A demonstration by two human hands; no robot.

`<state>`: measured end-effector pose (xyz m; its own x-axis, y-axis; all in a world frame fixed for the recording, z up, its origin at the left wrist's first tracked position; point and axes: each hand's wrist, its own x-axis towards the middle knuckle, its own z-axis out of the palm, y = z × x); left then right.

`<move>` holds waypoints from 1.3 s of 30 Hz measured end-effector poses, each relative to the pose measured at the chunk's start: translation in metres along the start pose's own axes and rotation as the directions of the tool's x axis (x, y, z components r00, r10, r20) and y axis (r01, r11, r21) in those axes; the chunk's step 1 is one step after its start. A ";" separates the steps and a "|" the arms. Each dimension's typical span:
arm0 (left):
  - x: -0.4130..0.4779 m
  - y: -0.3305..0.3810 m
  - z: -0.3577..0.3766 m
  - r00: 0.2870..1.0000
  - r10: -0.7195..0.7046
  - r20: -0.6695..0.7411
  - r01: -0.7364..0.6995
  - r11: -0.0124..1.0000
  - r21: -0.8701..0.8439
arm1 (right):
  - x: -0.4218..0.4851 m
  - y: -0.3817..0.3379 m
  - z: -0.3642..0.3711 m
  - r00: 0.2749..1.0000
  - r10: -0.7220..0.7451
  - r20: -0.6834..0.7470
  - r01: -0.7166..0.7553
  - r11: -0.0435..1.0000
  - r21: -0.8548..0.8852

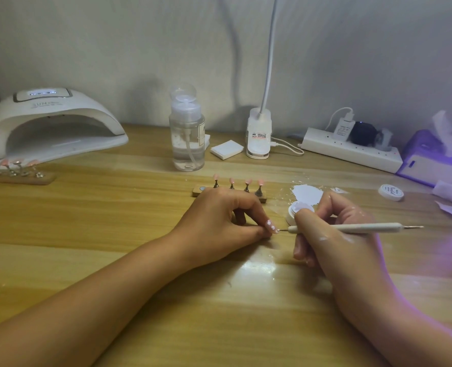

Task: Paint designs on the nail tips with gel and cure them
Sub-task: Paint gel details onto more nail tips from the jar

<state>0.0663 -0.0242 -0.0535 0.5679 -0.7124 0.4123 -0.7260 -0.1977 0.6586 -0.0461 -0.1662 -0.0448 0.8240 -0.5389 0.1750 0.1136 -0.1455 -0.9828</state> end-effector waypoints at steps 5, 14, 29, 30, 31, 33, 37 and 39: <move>0.000 0.000 0.001 1.000 0.007 -0.001 -0.007 1.000 0.001 | 0.000 0.000 0.001 1.000 0.001 0.016 -0.001 1.000 0.006; 0.000 0.003 0.000 1.000 0.011 -0.008 -0.011 1.000 0.014 | -0.001 -0.003 0.003 0.998 -0.002 0.059 0.000 1.000 0.025; 0.001 0.001 0.000 1.000 0.009 -0.002 -0.009 1.000 0.015 | 0.000 -0.003 0.002 0.999 0.013 0.038 -0.015 0.999 0.051; 0.001 0.001 0.000 1.000 0.008 -0.002 -0.008 1.000 0.015 | 0.000 -0.003 0.002 0.999 0.011 0.041 -0.013 0.999 0.049; 0.001 0.001 0.000 1.000 0.007 -0.003 -0.007 1.000 0.014 | 0.000 -0.003 0.002 0.999 0.010 0.044 -0.012 0.999 0.047; 0.001 0.001 0.000 1.000 0.004 -0.008 -0.004 1.000 0.009 | -0.001 -0.003 0.003 0.999 0.010 0.040 -0.012 0.999 0.049; 0.000 0.001 0.000 1.000 0.007 0.001 -0.007 1.000 -0.011 | 0.000 -0.003 0.001 0.999 0.007 -0.035 -0.004 0.997 0.078; 0.000 0.001 0.000 1.000 0.010 0.006 -0.009 1.000 -0.019 | 0.000 -0.002 -0.001 0.998 -0.001 -0.056 0.004 0.998 0.061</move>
<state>0.0660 -0.0244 -0.0531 0.5586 -0.7184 0.4147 -0.7240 -0.1782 0.6664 -0.0466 -0.1663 -0.0424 0.7915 -0.5844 0.1790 0.1509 -0.0969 -0.9838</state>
